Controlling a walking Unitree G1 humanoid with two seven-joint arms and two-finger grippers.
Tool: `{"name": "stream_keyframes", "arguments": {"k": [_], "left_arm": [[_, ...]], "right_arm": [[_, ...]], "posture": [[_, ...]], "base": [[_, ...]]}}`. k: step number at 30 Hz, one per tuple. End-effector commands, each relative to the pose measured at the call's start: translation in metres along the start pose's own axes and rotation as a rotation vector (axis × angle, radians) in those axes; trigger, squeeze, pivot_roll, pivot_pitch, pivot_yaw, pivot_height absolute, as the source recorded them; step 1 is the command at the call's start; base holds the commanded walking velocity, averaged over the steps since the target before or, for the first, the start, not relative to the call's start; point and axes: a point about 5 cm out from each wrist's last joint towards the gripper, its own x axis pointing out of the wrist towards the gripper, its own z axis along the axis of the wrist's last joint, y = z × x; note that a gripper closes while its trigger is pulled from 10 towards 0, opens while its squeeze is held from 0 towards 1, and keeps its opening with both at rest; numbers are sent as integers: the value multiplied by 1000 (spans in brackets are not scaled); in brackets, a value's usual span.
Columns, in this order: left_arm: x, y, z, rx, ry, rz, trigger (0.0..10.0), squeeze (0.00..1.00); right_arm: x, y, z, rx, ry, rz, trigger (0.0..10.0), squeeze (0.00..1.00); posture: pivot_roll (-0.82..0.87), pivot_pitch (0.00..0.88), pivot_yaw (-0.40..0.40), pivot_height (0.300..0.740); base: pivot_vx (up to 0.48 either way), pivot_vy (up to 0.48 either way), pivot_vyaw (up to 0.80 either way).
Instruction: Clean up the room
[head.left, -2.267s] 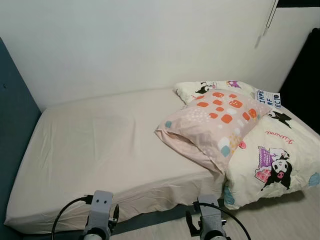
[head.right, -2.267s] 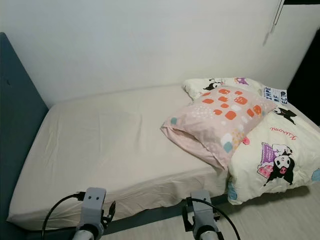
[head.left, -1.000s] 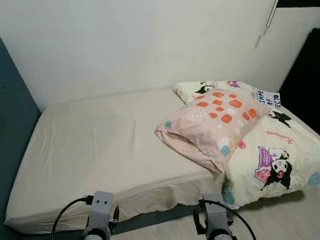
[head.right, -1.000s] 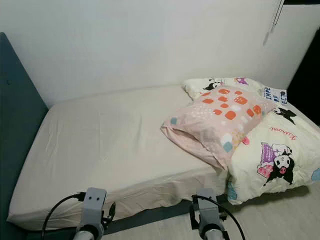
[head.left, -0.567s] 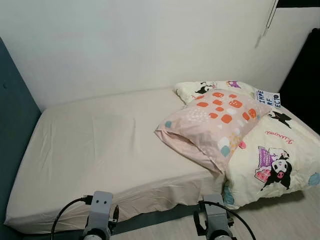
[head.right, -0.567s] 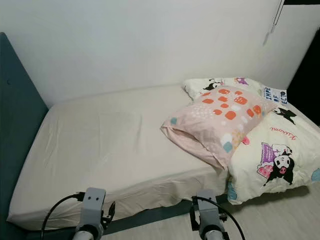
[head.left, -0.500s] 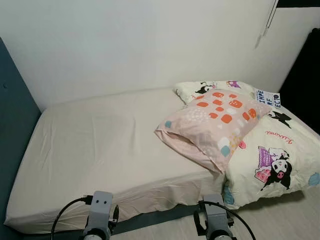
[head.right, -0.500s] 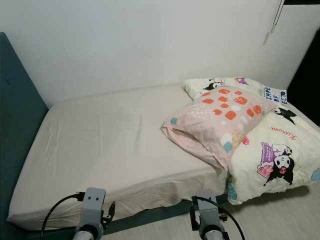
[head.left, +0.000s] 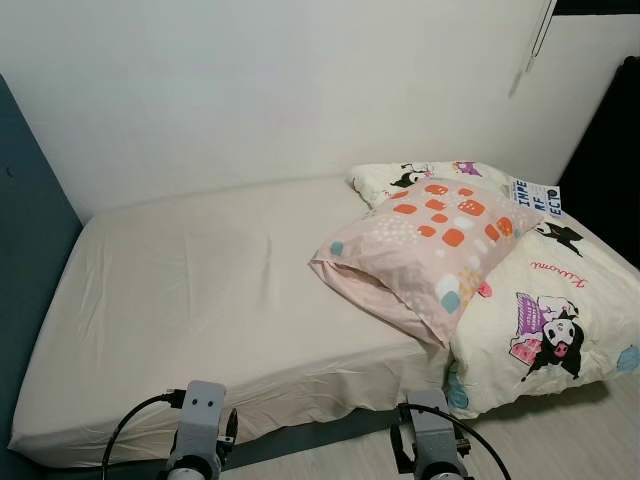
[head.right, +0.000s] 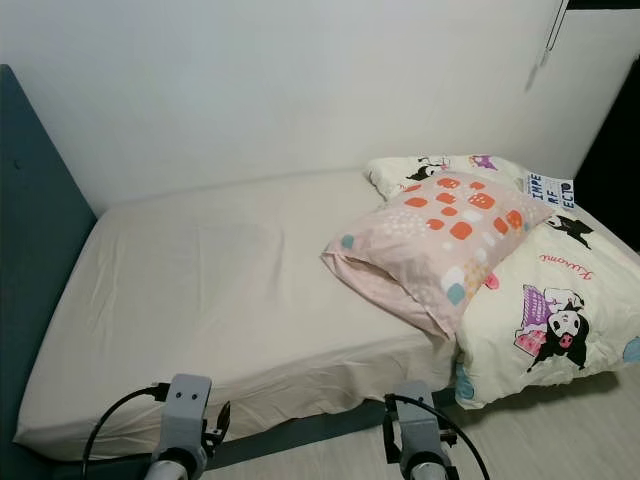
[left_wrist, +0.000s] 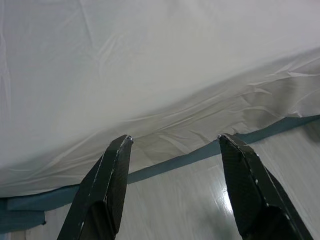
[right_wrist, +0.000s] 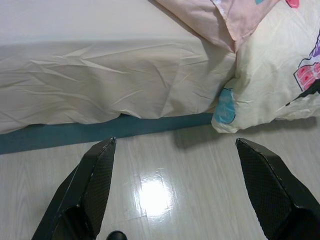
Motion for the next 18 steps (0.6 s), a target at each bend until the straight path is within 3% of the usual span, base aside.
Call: {"name": "stream_keyframes", "arguments": {"k": [1,8,18], "left_arm": [[-4,-2,-6,7,24,-6,10000,0],[-5,-2,-8,8,31,-8,10000,0],[-5,-4,-7,4,33,-15,10000,0]], "right_arm": [[-1,3,-2,-21,0,-9,10000,0],[-2,7,-3,24,7,65,10000,0],[-3,9,-2,27,-2,74,10000,0]], "posture": [[-29,127,-4,740],[-29,129,-3,740],[-32,131,-2,740]], "base": [[0,0,0],[0,0,0],[0,0,0]]}}
